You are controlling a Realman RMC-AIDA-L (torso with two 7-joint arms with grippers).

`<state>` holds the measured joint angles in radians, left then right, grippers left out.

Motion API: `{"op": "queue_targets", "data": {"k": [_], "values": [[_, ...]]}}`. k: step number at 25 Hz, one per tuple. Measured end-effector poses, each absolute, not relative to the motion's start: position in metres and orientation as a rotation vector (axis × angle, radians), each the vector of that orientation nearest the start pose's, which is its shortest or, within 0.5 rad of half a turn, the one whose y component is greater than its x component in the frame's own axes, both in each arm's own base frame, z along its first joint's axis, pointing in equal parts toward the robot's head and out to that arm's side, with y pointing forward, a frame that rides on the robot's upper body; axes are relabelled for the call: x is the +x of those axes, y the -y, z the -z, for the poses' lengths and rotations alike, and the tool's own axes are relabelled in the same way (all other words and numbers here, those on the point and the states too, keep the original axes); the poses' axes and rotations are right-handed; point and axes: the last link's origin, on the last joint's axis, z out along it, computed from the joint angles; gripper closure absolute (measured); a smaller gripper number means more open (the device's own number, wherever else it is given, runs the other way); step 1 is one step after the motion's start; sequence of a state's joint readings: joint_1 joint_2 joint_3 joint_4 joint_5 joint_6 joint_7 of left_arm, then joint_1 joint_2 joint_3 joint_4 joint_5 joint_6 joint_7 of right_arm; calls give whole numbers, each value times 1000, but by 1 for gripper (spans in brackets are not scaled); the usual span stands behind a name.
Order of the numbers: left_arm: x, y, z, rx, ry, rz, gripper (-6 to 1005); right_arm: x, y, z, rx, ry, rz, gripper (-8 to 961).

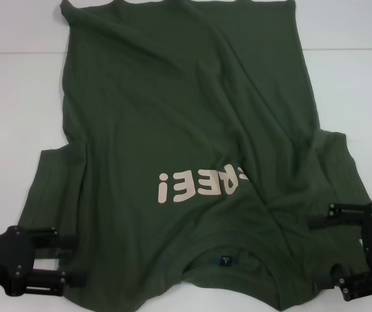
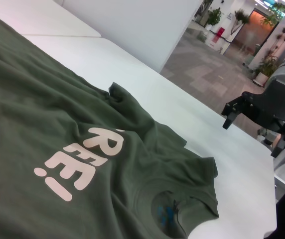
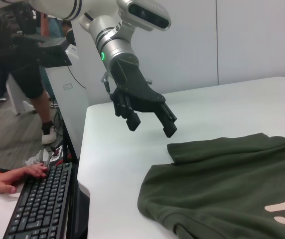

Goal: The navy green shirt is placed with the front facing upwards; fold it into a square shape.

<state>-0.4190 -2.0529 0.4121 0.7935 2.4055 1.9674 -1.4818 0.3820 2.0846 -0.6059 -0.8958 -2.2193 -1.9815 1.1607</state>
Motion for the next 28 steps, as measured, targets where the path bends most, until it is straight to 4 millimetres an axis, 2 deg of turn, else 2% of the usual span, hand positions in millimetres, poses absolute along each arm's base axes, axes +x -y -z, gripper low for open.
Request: {"op": "queue_targets", "data": {"k": [20,28], "values": [[-313,-248,-42,-2888,968,547,170,286,-250,-35,-3011,-262,-597,44],[-312,-250,-43,-2874,1035,529,169,286,-251,-35,-3010,-247,-595,46]]}}
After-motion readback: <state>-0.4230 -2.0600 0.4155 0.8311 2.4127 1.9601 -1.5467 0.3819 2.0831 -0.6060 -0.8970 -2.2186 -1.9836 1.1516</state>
